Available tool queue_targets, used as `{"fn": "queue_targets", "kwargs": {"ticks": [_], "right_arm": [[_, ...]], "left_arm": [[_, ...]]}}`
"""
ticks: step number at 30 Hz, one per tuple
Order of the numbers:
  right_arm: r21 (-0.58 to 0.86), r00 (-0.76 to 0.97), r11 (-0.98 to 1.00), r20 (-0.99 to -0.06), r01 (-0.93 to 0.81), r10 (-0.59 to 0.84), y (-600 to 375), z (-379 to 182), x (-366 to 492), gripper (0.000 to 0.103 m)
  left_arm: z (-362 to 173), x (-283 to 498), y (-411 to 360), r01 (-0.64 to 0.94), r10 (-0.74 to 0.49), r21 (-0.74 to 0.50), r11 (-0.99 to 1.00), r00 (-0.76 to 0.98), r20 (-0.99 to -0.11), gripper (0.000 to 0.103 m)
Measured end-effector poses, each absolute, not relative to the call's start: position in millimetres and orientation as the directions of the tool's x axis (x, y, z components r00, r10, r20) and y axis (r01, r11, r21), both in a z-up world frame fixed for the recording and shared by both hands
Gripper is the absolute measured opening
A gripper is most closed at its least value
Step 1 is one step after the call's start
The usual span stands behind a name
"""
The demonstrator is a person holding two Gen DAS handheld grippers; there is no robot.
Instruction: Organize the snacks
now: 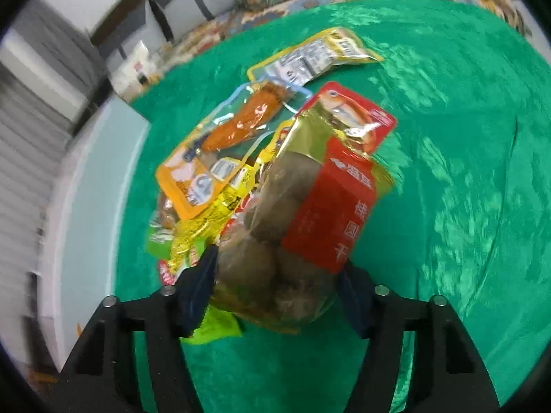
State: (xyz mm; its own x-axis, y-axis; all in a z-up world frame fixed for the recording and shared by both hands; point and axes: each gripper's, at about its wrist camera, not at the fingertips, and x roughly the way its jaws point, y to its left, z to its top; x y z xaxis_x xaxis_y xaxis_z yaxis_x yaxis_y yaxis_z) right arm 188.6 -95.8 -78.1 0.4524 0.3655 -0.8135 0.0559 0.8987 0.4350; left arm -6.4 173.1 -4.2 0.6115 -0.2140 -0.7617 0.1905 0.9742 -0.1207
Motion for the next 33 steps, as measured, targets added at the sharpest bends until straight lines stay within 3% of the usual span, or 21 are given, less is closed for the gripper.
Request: {"fn": "queue_targets", "kwargs": {"ticks": [7,11,15,17,19,22,25,28,30,33], "right_arm": [[0.622,0.504,0.783,-0.679,0.012,0.533,-146.2,-40.6,134.7,0.061],[0.694,0.460,0.693,-0.560,-0.194,0.689,-80.2,21.7,134.9,0.061],[0.707,0.312,0.564,-0.470,-0.428,0.826,47.0,81.4,142.0,0.061],[0.696,0.259,0.541,-0.477,-0.472,0.840,102.0,88.3,145.8,0.066],[0.672,0.200,0.540,-0.518,-0.506,0.832,160.6,85.7,154.0,0.076],[0.626,0.155,0.597,-0.615,-0.501,0.774,203.1,70.0,164.9,0.077],[0.635,0.200,0.597,-0.585,-0.490,0.786,185.8,66.9,165.2,0.078],[0.552,0.313,0.663,-0.599,-0.506,0.737,140.3,63.9,155.1,0.078],[0.463,0.408,0.746,-0.634,-0.480,0.656,101.0,46.9,150.7,0.078],[0.231,0.562,0.909,-0.725,-0.347,0.399,17.9,-11.3,138.5,0.078]], "left_arm": [[45.3,-9.4,262.4,0.016,-0.181,-0.243,0.970,0.714,-0.677,0.067],[53.0,4.2,331.2,-0.154,-0.029,-0.209,0.966,0.735,-0.678,0.067],[43.8,15.3,389.3,-0.307,0.126,-0.137,0.942,0.699,-0.704,0.070],[32.7,18.3,405.9,-0.345,0.164,-0.107,0.933,0.668,-0.726,0.085],[21.4,25.3,417.5,-0.384,0.201,-0.078,0.920,0.633,-0.748,0.089],[14.5,16.8,425.0,-0.398,0.215,-0.066,0.915,0.619,-0.755,0.091],[15.1,3.2,417.1,-0.393,0.210,-0.077,0.916,0.635,-0.744,0.094],[20.8,-1.3,390.3,-0.334,0.134,-0.136,0.933,0.671,-0.729,0.094],[26.2,-0.2,357.3,-0.254,0.054,-0.176,0.951,0.699,-0.713,0.096],[28.2,7.0,289.2,-0.089,-0.101,-0.236,0.968,0.722,-0.685,0.103]]}}
